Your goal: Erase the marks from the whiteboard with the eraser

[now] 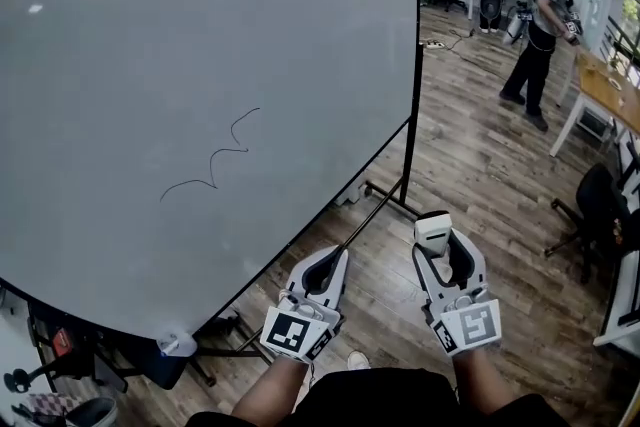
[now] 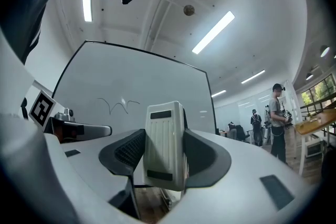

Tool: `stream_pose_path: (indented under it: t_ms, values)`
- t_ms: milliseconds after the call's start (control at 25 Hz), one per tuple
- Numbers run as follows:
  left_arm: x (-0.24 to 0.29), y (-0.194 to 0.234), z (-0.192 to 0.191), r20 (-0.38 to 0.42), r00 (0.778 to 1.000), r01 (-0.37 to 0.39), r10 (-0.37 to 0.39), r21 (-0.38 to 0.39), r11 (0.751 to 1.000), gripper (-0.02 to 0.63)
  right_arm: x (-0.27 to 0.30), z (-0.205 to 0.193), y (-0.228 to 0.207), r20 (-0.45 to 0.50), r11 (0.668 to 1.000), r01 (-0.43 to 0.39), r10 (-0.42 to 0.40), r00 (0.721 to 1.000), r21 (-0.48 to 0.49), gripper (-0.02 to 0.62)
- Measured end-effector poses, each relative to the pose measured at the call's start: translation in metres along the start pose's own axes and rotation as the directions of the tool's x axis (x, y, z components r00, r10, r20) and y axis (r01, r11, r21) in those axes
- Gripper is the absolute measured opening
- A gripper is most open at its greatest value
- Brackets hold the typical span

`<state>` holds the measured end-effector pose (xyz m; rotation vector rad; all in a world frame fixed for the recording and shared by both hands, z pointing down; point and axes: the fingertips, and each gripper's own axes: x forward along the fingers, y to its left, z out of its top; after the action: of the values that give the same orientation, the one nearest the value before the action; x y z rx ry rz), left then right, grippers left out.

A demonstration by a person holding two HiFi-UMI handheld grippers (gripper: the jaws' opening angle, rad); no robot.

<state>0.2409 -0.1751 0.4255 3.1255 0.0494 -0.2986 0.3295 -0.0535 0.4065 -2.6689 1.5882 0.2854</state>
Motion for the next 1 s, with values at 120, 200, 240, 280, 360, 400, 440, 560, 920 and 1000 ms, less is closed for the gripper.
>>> stream_pose_path:
  t_ms: [120, 200, 240, 280, 360, 400, 440, 560, 920, 1000]
  values:
    - [0.0, 0.025, 0.012, 0.029, 0.999, -0.034, 0.033, 0.036, 0.999, 0.02, 0.021, 0.002, 0.011, 0.01, 1.0, -0.03, 0.03, 1.0, -0.006, 0.255]
    - [-0.002, 0.044, 0.024, 0.05, 0.996, -0.072, 0.069, 0.062, 0.995, 0.02, 0.037, 0.003, 0.02, 0.017, 0.998, -0.059, 0.059, 0.998, -0.009, 0.255]
    - [-0.003, 0.052, 0.029, 0.06, 0.995, -0.09, 0.086, 0.076, 0.993, 0.02, 0.044, 0.004, 0.025, 0.024, 0.997, -0.076, 0.076, 0.997, -0.012, 0.255]
    - [-0.004, 0.058, 0.034, 0.068, 0.993, -0.107, 0.101, 0.09, 0.99, 0.02, 0.051, 0.006, 0.029, 0.033, 0.995, -0.095, 0.096, 0.995, -0.013, 0.255]
    - [-0.005, 0.068, 0.042, 0.084, 0.988, -0.141, 0.132, 0.112, 0.984, 0.02, 0.066, 0.011, 0.035, 0.059, 0.99, -0.138, 0.138, 0.989, -0.008, 0.255]
    - [-0.005, 0.072, 0.047, 0.093, 0.985, -0.159, 0.148, 0.118, 0.98, 0.02, 0.074, 0.014, 0.037, 0.073, 0.987, -0.16, 0.16, 0.984, 0.001, 0.255]
    - [-0.004, 0.075, 0.052, 0.101, 0.981, -0.177, 0.165, 0.125, 0.976, 0.02, 0.082, 0.017, 0.039, 0.085, 0.983, -0.181, 0.18, 0.98, 0.013, 0.255]
    - [-0.003, 0.087, 0.07, 0.128, 0.969, -0.235, 0.213, 0.186, 0.954, 0.02, 0.11, 0.028, 0.045, 0.119, 0.969, -0.246, 0.241, 0.963, 0.031, 0.255]
    - [-0.016, 0.127, 0.116, 0.205, 0.898, -0.436, 0.389, 0.303, 0.847, 0.02, 0.183, 0.07, 0.079, 0.214, 0.909, -0.409, 0.417, 0.883, -0.084, 0.255]
    - [-0.012, 0.127, 0.121, 0.209, 0.887, -0.46, 0.412, 0.313, 0.831, 0.02, 0.194, 0.076, 0.077, 0.225, 0.9, -0.425, 0.436, 0.871, -0.1, 0.255]
